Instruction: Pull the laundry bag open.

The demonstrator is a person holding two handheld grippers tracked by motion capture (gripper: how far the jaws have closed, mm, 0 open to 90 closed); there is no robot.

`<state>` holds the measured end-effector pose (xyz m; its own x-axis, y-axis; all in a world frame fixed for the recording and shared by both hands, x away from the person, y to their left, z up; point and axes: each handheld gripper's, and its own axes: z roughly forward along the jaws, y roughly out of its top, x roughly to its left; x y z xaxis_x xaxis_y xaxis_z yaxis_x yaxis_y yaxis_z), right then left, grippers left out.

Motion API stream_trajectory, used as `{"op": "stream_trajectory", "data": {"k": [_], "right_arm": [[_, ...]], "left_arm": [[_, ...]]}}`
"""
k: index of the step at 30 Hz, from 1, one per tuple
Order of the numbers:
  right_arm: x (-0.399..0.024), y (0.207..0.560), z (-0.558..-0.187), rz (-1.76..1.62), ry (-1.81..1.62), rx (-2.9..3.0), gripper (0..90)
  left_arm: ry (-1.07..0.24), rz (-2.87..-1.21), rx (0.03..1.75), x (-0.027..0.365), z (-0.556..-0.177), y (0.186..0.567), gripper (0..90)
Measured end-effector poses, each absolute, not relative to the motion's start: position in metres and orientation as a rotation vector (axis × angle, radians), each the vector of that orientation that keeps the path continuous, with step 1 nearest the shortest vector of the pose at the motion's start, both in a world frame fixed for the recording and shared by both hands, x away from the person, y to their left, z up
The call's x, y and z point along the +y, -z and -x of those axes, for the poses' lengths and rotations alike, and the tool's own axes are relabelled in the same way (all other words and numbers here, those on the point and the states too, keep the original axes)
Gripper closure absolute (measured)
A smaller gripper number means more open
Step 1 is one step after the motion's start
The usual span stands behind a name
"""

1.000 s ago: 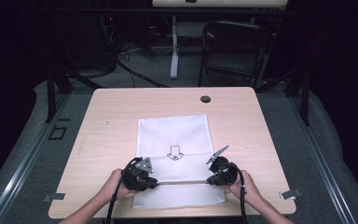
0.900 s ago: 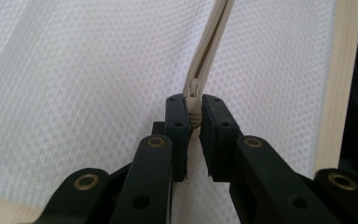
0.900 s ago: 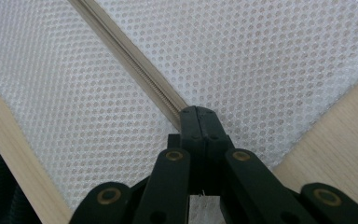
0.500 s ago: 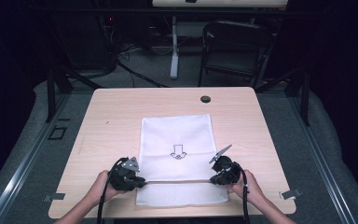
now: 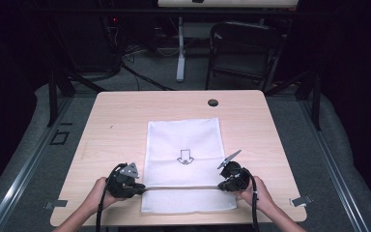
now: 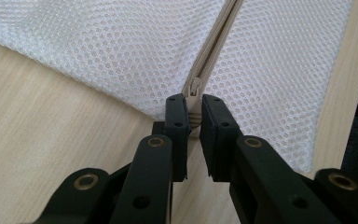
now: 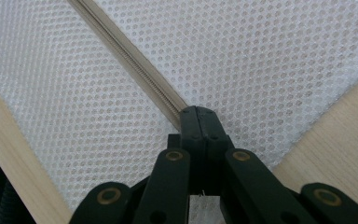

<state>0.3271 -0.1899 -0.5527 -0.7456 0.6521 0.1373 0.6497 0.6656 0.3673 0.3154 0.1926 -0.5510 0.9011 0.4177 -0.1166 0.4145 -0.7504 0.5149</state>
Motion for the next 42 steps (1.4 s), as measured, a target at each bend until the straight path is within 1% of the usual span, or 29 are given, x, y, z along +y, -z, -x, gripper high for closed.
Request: {"op": "stream_trajectory", "data": {"k": [7,8,9,10,12,13,14,15,18,19,21,22,23,24,25,28,30,31,35,37,42], "right_arm": [[-0.188,0.552,-0.326,-1.088,-0.612,2.858,90.0],[-0.188,0.552,-0.326,-1.083,-0.614,2.862,85.9],[-0.187,0.551,-0.326,-1.069,-0.655,2.862,78.3],[-0.187,0.548,-0.325,-1.050,-0.637,2.873,72.1],[-0.186,0.544,-0.322,-1.022,-0.681,2.854,64.2],[-0.187,0.540,-0.321,-1.001,-0.658,2.838,58.9],[-0.188,0.538,-0.320,-0.991,-0.668,2.833,55.9],[-0.191,0.535,-0.319,-0.987,-0.681,2.808,50.5],[-0.200,0.527,-0.317,-0.987,-0.700,2.771,39.9],[-0.203,0.524,-0.316,-0.991,-0.701,2.772,34.0],[-0.209,0.520,-0.314,-1.003,-0.707,2.741,27.4],[-0.213,0.517,-0.312,-0.998,-0.705,2.714,18.2],[-0.217,0.514,-0.310,-1.012,-0.718,2.697,14.8],[-0.220,0.512,-0.309,-1.020,-0.716,2.683,15.4],[-0.223,0.511,-0.308,-1.031,-0.738,2.656,13.5],[-0.237,0.506,-0.306,-1.043,-0.718,2.619,6.8],[-0.248,0.505,-0.304,-1.071,-0.717,2.599,4.6],[-0.253,0.506,-0.303,-1.089,-0.719,2.581,2.8],[-0.274,0.507,-0.297,-1.143,-0.712,2.528,0.0],[-0.283,0.508,-0.294,-1.157,-0.702,2.508,0.0],[-0.292,0.514,-0.290,-1.170,-0.676,2.448,0.0]], "left_arm": [[0.010,-2.500,0.616,0.191,-0.317,0.553,81.0],[0.017,-2.502,0.615,0.191,-0.317,0.553,80.5],[0.022,-2.491,0.622,0.192,-0.318,0.553,79.9],[0.044,-2.485,0.626,0.192,-0.319,0.552,74.8],[0.043,-2.480,0.638,0.190,-0.318,0.550,60.9],[0.036,-2.483,0.647,0.189,-0.318,0.548,55.1],[0.028,-2.469,0.667,0.188,-0.316,0.545,50.7],[0.026,-2.460,0.675,0.188,-0.316,0.543,46.9],[-0.005,-2.432,0.723,0.188,-0.312,0.533,35.6],[-0.020,-2.434,0.733,0.188,-0.311,0.531,31.4],[-0.049,-2.408,0.777,0.191,-0.307,0.525,24.9],[-0.067,-2.391,0.802,0.194,-0.306,0.523,22.7],[-0.075,-2.377,0.815,0.196,-0.305,0.521,20.4],[-0.069,-2.350,0.850,0.200,-0.304,0.520,17.9],[-0.077,-2.335,0.880,0.204,-0.303,0.519,15.3],[-0.144,-2.293,0.981,0.218,-0.299,0.516,13.2],[-0.218,-2.264,1.050,0.228,-0.296,0.514,12.7],[-0.215,-2.230,1.082,0.234,-0.296,0.514,11.8],[-0.261,-2.158,1.213,0.254,-0.297,0.516,10.9],[-0.257,-2.143,1.262,0.261,-0.298,0.517,8.5],[-0.267,-2.173,1.288,0.262,-0.303,0.525,6.1]]}}
